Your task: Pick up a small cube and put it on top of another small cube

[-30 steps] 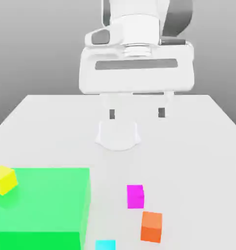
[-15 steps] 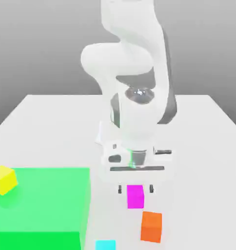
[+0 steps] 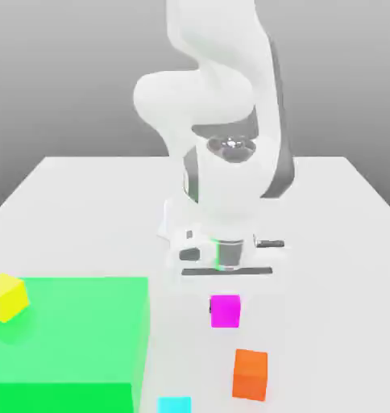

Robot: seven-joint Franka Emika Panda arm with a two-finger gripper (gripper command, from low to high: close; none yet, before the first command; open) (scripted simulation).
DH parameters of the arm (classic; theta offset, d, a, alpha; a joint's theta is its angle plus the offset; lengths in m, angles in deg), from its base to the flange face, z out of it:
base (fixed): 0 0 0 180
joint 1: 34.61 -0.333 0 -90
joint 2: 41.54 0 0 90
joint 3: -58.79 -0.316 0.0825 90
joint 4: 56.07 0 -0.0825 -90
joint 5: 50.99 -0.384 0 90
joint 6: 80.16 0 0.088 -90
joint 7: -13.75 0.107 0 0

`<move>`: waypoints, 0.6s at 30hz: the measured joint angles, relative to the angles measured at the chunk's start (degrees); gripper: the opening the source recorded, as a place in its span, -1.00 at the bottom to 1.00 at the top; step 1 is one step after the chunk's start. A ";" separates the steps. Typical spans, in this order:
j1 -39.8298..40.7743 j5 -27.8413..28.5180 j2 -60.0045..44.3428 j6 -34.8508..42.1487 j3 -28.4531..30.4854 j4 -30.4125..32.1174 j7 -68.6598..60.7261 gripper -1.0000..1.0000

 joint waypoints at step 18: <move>25.65 -2.16 -2.42 23.36 18.69 -25.59 -13.72 1.00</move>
